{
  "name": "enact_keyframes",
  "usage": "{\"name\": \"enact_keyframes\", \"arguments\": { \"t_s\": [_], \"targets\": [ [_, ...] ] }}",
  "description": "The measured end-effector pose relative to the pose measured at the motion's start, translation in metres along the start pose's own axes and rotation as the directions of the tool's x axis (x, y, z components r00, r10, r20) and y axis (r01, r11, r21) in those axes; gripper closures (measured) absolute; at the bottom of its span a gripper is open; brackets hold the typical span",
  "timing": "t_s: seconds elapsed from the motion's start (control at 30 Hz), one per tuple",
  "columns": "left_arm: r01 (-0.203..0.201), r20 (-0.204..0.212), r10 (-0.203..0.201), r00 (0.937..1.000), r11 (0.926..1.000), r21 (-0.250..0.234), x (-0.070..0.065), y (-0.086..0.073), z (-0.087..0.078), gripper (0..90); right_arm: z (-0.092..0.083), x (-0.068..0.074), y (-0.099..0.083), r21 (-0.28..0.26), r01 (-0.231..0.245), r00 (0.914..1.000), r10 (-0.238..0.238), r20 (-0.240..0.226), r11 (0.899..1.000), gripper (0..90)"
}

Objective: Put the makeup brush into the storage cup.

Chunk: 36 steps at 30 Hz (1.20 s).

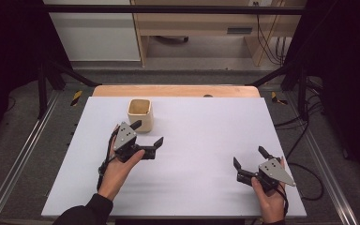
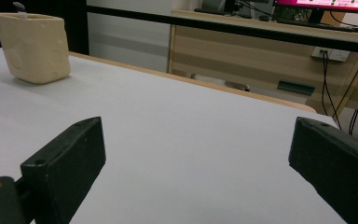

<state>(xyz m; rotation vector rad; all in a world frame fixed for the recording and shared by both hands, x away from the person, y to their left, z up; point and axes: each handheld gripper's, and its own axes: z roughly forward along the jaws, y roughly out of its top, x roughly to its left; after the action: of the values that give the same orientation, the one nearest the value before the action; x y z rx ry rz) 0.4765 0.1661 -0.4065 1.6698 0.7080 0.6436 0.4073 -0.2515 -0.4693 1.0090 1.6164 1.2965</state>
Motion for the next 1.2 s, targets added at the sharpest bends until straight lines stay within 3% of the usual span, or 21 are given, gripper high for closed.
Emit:
{"name": "enact_keyframes", "arguments": {
  "t_s": [0.33, 1.2],
  "targets": [
    [-0.016, 0.022, 0.016, 0.9996, 0.9998, 0.015, -0.006, -0.013, -0.001, 0.9, 0.0, 0.0, 0.0, 0.0, 0.001, 1.0, -0.001, 0.001, 1.0, 3.9],
    [-0.026, 0.015, 0.025, 0.9996, 0.9995, 0.018, -0.006, -0.044, -0.019, 1.5, 0.0, 0.001, 0.0, 0.003, 0.002, 1.0, -0.002, -0.001, 1.0, 3.4]
  ]
}}
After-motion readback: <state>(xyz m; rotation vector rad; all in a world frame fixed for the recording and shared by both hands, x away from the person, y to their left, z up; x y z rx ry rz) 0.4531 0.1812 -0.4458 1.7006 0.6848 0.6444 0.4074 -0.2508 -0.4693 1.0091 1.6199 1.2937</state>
